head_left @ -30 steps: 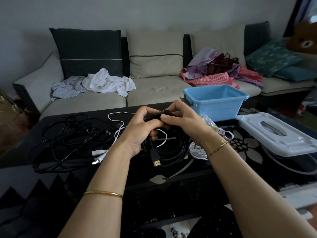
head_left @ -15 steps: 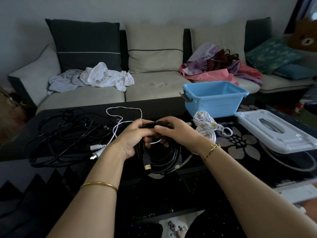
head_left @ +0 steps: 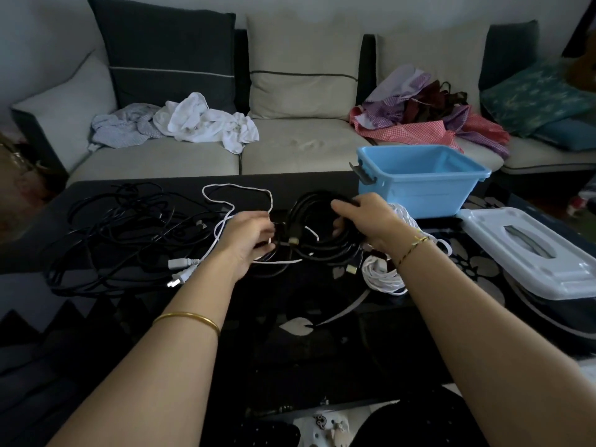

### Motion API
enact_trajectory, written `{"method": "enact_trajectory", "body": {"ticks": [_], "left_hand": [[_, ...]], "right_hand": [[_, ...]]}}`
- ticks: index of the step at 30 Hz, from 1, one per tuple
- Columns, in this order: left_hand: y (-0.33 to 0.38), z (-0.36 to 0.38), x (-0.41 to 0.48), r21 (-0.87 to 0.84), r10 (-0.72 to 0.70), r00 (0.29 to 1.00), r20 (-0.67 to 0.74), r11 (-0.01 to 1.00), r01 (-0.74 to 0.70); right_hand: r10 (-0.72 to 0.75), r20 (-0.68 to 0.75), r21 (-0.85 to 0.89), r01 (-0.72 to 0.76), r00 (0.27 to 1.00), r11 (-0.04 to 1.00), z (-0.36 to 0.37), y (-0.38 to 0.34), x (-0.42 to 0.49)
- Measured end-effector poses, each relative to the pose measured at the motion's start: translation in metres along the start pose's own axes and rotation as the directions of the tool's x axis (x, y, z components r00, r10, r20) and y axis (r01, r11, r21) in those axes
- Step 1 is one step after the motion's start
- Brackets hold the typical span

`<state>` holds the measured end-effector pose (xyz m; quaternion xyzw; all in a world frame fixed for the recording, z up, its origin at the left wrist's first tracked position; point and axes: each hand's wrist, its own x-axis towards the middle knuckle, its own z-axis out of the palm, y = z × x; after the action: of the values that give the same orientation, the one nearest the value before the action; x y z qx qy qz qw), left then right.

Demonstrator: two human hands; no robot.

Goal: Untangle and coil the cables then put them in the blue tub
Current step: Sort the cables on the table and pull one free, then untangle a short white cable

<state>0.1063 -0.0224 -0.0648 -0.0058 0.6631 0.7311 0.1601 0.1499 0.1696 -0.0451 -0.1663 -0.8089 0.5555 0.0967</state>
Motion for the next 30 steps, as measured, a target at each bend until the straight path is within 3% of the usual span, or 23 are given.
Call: {"method": "enact_trajectory", "body": {"ticks": [2, 4, 6, 9, 12, 14, 16, 20, 22, 24, 26, 28, 30], "left_hand": [[-0.009, -0.013, 0.017, 0.299, 0.129, 0.978, -0.164, 0.951, -0.076], [-0.018, -0.027, 0.029, 0.624, 0.216, 0.965, -0.146, 0.777, -0.079], [-0.026, -0.036, 0.034, 0.798, 0.213, 0.974, -0.079, 0.598, -0.066], [-0.031, -0.046, 0.037, 0.936, 0.196, 0.981, -0.019, 0.348, -0.051], [-0.029, -0.055, 0.031, 0.988, 0.219, 0.972, -0.086, 0.145, 0.054], [-0.030, -0.060, 0.027, 0.991, 0.243, 0.961, -0.133, 0.056, 0.123], [-0.031, -0.064, 0.023, 0.990, 0.288, 0.947, -0.141, 0.016, 0.142], [-0.028, -0.069, 0.015, 0.995, 0.430, 0.898, -0.096, 0.018, 0.098], [-0.019, -0.072, 0.010, 0.997, 0.478, 0.876, -0.069, 0.071, 0.040], [-0.006, -0.073, 0.003, 0.978, 0.491, 0.870, -0.053, 0.203, -0.055], [0.009, -0.071, -0.009, 0.911, 0.437, 0.899, 0.000, 0.372, -0.181], [0.022, -0.065, -0.023, 0.735, 0.354, 0.933, 0.064, 0.615, -0.284], [0.032, -0.059, -0.039, 0.508, 0.254, 0.964, 0.081, 0.821, -0.260]], "right_hand": [[0.029, -0.174, -0.056, -0.039, 0.984, 0.998, 0.001, -0.002, 0.026], [0.083, -0.284, -0.151, -0.130, 0.955, 0.980, 0.006, -0.005, 0.050], [0.122, -0.331, -0.184, -0.191, 0.936, 0.964, 0.010, -0.003, 0.069], [0.194, -0.327, -0.140, -0.251, 0.925, 0.958, 0.016, 0.008, 0.084], [0.282, -0.354, -0.087, -0.332, 0.892, 0.939, 0.023, 0.018, 0.088], [0.326, -0.393, -0.095, -0.390, 0.860, 0.916, 0.027, 0.017, 0.085], [0.346, -0.343, -0.027, -0.377, 0.873, 0.926, 0.031, 0.015, 0.082], [0.342, -0.472, -0.096, -0.432, 0.813, 0.897, 0.039, 0.003, 0.071], [0.265, -0.495, -0.177, -0.395, 0.828, 0.902, 0.046, -0.008, 0.053], [0.091, -0.395, -0.272, -0.211, 0.914, 0.939, 0.054, -0.016, 0.033], [-0.106, -0.173, -0.300, 0.050, 0.979, 0.953, 0.063, -0.026, 0.012], [-0.187, 0.004, -0.161, 0.185, 0.982, 0.969, 0.070, -0.041, -0.007], [-0.189, 0.136, -0.006, 0.192, 0.972, 0.981, 0.073, -0.056, -0.023]]}}
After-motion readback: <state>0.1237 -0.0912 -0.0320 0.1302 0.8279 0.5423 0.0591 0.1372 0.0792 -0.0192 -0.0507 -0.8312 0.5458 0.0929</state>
